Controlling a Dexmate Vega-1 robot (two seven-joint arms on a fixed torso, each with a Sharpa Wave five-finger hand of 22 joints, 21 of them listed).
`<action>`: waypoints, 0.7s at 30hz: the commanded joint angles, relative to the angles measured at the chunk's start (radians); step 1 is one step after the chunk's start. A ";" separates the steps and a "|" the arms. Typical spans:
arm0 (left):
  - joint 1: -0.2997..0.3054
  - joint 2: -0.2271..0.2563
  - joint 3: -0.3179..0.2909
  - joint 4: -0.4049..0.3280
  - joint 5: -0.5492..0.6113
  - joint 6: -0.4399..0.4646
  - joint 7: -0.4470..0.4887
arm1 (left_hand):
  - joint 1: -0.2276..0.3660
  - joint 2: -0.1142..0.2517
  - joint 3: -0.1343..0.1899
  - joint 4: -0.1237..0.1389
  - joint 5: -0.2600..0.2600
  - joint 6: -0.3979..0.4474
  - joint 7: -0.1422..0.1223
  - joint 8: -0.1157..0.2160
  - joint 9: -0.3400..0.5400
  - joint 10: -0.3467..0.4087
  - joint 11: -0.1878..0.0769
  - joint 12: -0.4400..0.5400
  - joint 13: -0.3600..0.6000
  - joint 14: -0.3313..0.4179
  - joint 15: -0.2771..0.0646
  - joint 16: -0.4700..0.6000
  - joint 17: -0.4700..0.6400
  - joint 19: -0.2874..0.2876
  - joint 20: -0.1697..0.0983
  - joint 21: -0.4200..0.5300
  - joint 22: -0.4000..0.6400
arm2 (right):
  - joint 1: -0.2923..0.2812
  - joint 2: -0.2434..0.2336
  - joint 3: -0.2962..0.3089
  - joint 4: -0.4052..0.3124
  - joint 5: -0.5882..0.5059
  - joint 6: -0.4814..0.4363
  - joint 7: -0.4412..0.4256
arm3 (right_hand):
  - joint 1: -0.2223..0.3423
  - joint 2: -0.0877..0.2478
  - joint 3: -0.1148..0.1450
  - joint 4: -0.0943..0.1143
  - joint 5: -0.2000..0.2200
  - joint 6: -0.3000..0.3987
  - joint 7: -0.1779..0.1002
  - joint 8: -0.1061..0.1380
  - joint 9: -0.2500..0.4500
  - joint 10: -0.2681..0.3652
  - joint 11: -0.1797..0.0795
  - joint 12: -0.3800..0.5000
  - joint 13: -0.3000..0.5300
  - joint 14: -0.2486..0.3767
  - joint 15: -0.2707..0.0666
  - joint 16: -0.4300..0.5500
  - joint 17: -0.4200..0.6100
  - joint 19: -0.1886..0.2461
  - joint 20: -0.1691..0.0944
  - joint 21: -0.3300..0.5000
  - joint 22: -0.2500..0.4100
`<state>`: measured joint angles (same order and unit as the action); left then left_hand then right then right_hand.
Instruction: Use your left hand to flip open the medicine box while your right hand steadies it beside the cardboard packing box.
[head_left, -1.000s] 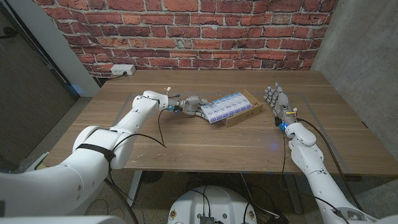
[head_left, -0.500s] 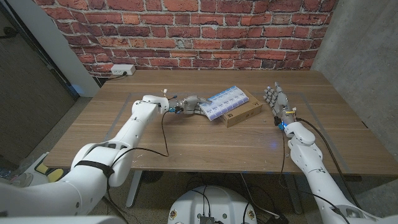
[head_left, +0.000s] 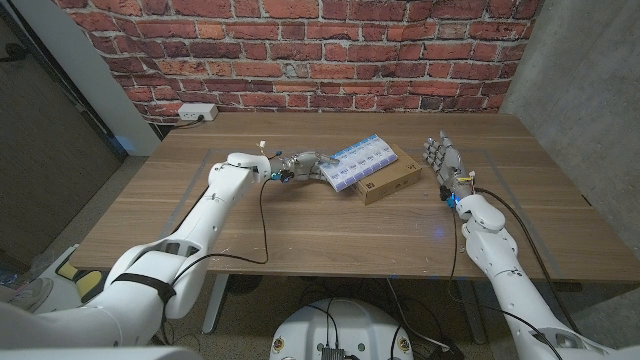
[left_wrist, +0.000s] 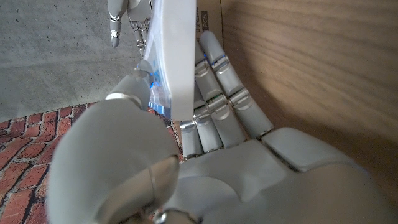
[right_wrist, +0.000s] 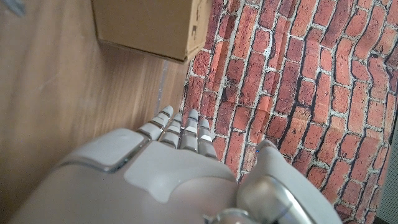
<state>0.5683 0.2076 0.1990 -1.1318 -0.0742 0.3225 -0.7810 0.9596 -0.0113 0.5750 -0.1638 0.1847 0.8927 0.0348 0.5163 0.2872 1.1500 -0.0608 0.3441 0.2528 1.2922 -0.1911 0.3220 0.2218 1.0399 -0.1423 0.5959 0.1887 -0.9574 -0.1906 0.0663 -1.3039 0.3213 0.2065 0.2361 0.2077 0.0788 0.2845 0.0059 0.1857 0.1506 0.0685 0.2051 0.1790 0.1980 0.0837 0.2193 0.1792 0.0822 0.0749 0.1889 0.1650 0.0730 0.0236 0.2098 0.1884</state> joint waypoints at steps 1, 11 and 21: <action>0.040 0.031 0.010 -0.060 -0.069 -0.112 0.029 | 0.092 0.087 0.019 0.015 -0.004 0.036 0.053 0.008 0.063 0.045 -0.060 0.003 0.013 0.017 -0.022 -0.001 0.006 -0.016 -0.005 0.003 0.004 | -0.018 -0.024 -0.015 -0.067 -0.055 -0.032 -0.041 | 0.031 -0.006 0.002 -0.028 -0.004 0.060 -0.004 0.015 0.006 0.071 0.005 0.027 0.007 0.064 0.016 0.012 0.008 0.028 0.030 0.013 0.004; 0.045 0.030 0.017 -0.021 -0.114 -0.221 0.049 | 0.091 0.101 0.017 0.027 -0.008 0.005 0.054 0.006 0.087 0.021 -0.057 0.002 0.042 0.000 -0.024 -0.004 0.019 -0.043 -0.006 0.007 0.006 | -0.014 -0.045 -0.034 -0.098 -0.082 -0.061 -0.037 | 0.042 -0.021 -0.004 -0.047 -0.005 0.117 -0.004 0.025 0.008 0.133 0.007 0.046 0.009 0.134 0.013 0.022 0.012 0.040 0.055 0.016 0.009; 0.044 0.010 0.012 0.035 -0.170 -0.315 0.029 | 0.093 0.109 0.012 0.033 0.002 -0.004 0.036 0.016 0.117 0.013 -0.071 0.012 0.080 -0.014 -0.029 -0.007 0.033 -0.063 -0.010 0.016 0.008 | -0.031 -0.058 -0.039 -0.136 -0.088 -0.048 -0.017 | 0.047 -0.028 -0.008 -0.060 -0.005 0.182 -0.004 0.034 0.010 0.210 0.017 0.068 0.012 0.217 0.003 0.036 0.018 0.076 0.051 0.031 0.015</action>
<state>0.6097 0.2340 0.2139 -1.1507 -0.1843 0.1131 -0.7407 0.9562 -0.0080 0.5673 -0.1510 0.1778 0.8699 0.0576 0.5190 0.3157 1.1330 -0.0778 0.3481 0.3240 1.2862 -0.1973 0.3175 0.2494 0.9833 -0.1483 0.6037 0.1934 -0.9734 -0.2311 0.0364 -1.3963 0.2477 0.1571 0.2030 0.2445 0.0585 0.2748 -0.0450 0.1811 0.3086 0.0671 0.2275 0.1840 0.3855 0.1023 0.2777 0.1888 0.2731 0.0807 0.2135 0.1796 0.1312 0.0790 0.2294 0.1980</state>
